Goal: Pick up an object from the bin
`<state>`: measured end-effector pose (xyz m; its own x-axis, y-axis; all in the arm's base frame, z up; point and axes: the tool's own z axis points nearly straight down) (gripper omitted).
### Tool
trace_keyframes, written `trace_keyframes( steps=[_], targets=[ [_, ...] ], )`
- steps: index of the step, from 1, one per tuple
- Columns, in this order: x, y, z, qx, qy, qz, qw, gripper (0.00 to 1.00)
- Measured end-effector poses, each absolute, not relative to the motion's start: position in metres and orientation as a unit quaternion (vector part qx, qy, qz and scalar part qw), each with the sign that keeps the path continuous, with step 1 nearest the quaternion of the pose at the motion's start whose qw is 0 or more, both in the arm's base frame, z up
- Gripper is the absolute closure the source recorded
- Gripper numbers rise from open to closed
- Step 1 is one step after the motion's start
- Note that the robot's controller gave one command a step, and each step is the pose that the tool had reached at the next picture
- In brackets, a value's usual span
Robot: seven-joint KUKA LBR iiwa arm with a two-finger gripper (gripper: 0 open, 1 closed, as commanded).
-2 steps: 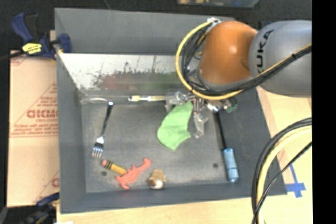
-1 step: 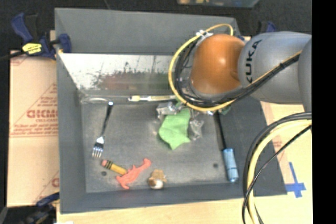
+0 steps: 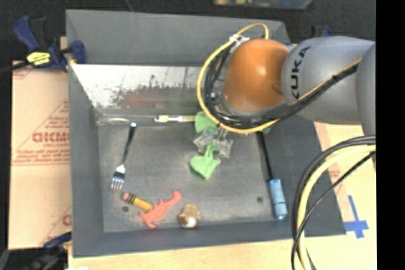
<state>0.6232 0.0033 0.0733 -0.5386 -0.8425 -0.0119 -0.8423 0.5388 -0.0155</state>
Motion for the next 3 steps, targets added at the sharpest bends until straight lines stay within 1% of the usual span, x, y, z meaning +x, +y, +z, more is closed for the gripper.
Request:
trace_keyframes(
  steps=[1,2,3],
  targets=[
    [0.623,0.003,0.073,-0.480,0.877,-0.004,0.009,1.00],
    [0.621,0.003,0.087,-0.479,0.878,-0.002,0.006,1.00],
    [0.623,0.003,0.110,-0.478,0.878,-0.004,0.009,1.00]
  ],
)
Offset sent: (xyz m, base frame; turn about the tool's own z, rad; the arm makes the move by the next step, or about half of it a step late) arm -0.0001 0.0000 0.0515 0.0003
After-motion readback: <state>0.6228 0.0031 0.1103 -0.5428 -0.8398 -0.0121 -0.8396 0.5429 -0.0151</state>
